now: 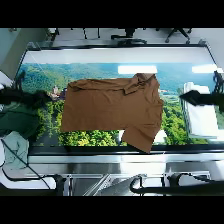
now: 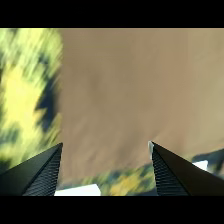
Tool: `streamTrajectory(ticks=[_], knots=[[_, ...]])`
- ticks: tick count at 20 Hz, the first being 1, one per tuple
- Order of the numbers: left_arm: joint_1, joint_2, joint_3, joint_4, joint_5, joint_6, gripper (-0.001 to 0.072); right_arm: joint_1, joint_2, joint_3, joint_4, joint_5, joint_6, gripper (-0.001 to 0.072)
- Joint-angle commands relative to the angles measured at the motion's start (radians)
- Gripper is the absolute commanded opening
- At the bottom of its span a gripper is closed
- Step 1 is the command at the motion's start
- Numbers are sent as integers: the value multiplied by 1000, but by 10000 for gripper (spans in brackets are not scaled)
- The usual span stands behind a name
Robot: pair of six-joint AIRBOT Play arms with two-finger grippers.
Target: Fold the shirts.
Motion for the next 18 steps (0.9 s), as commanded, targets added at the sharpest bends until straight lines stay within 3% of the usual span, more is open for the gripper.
streamTrajectory(ticks=[1,5,12,14,15,16,18], knots=[[34,74,-271,85,94,27,598,-34,34,-198,-34,6,13,378],[-11,34,-396,29,191,63,597,2,0,-290,-29,-25,-2,379],[-98,-78,-401,-126,301,108,588,152,-116,-301,-25,-93,0,378],[-106,-74,-395,-124,294,119,201,190,-141,-301,20,-101,-18,377],[-106,-72,-382,-124,282,120,105,203,-148,-301,49,-106,-32,376],[-106,-72,-360,-125,261,119,98,212,-154,-301,67,-120,-35,359],[-106,-72,-302,-125,204,119,15,219,-154,-300,78,-140,-36,356]])
